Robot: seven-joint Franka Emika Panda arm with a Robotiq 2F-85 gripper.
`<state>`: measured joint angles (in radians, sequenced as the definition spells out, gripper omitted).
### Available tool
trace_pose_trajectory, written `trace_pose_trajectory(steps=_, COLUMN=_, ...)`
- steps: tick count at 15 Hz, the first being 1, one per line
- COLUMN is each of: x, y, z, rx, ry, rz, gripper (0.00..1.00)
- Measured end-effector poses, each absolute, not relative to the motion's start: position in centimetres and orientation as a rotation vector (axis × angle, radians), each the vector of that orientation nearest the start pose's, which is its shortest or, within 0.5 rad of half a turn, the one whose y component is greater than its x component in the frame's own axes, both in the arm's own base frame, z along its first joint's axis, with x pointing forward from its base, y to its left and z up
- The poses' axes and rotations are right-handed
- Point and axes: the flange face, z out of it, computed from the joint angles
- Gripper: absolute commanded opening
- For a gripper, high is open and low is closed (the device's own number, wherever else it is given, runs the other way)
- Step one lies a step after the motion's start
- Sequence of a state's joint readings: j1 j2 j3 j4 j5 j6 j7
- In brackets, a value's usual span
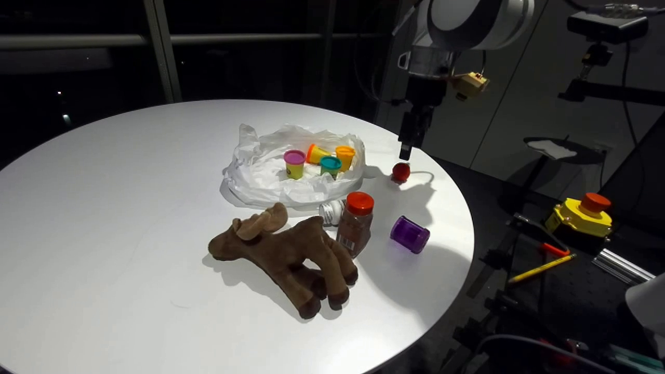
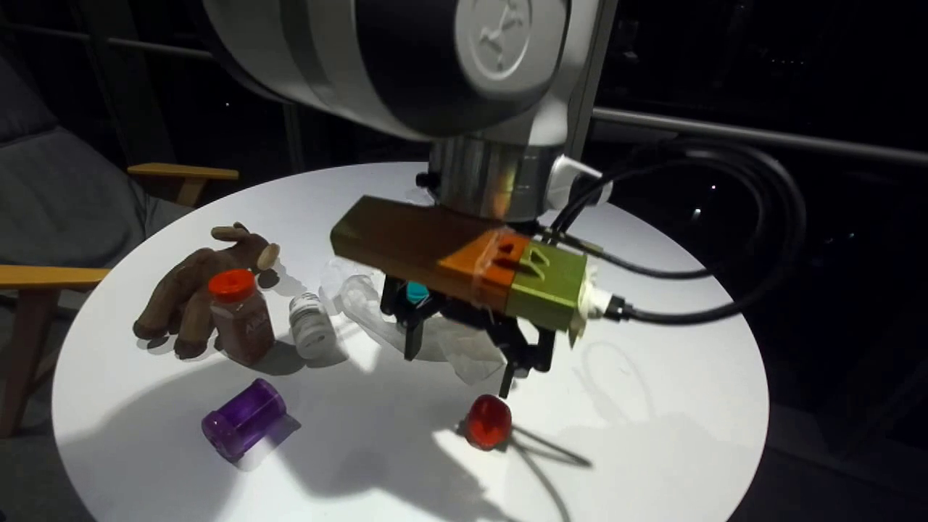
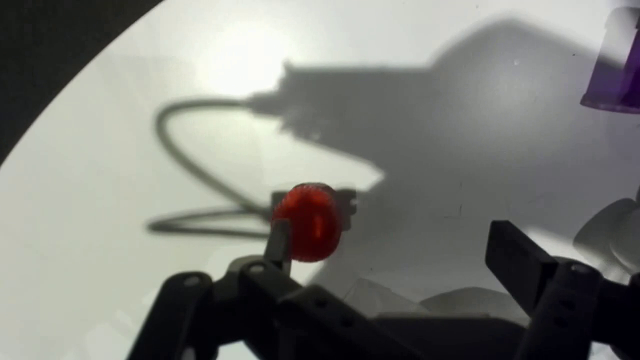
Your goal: Put the objects on the table in the plastic bag
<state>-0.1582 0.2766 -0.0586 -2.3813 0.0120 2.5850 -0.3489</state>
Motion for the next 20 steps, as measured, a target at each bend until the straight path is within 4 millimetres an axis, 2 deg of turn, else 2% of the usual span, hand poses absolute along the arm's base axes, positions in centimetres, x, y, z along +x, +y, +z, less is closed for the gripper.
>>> trace_pose_trajectory(steps=4, x=48.2, y=-10.6, z=15.3, rx=-3.104, ry=-0.243, rz=0.119, gripper=1.0)
trace_pose_trajectory(steps=7, x=48.6, y=-10.8, z=13.5, rx=-3.132, ry=-0.292, rz=0.059, gripper=1.0)
trace_pose_trajectory(steps=10, x=49.0, y=-11.0, z=13.1, rx=-3.16, ry=-0.364, rz=-0.009, gripper=1.0)
trace_pose_trajectory(steps=15, x=50.0, y=-11.5, z=13.7, rx=-3.197, ry=-0.432, rz=-0.149, gripper=1.0)
trace_pose_trajectory(steps=20, x=51.1, y=-10.6, z=13.5, rx=-3.176, ry=-0.451, rz=-0.175, gripper=1.0)
